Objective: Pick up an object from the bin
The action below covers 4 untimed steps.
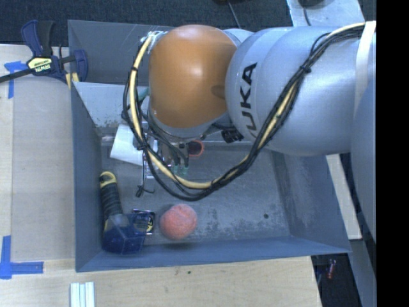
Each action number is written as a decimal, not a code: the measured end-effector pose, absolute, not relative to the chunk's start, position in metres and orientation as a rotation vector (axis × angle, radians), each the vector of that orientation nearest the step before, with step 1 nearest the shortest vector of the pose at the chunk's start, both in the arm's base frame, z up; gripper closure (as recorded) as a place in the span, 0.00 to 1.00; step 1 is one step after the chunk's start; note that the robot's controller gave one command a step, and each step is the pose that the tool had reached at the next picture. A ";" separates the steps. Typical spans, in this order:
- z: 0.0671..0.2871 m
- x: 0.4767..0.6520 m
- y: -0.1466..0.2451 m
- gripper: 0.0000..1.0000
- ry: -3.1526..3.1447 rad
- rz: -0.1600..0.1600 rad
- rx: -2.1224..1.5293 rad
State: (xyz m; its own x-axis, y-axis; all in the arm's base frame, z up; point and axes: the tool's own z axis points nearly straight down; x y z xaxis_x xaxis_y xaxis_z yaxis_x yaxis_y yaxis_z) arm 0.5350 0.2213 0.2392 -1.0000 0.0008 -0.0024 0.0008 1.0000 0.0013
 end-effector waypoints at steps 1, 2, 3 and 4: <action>0.107 0.608 0.196 0.00 3.123 0.015 0.026; 0.113 0.603 0.196 0.00 3.124 0.014 0.037; 0.106 0.628 0.200 0.00 3.071 0.040 0.297; 0.071 0.623 0.195 0.00 3.108 0.020 0.277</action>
Offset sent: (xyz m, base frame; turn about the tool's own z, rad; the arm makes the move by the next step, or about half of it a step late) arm 0.0803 -0.0297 -0.1692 0.0776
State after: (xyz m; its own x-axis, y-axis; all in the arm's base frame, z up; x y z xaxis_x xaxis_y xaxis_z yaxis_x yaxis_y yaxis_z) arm 0.6225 0.1950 0.0705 -0.9840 0.1768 -0.0204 0.1765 0.9842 0.0146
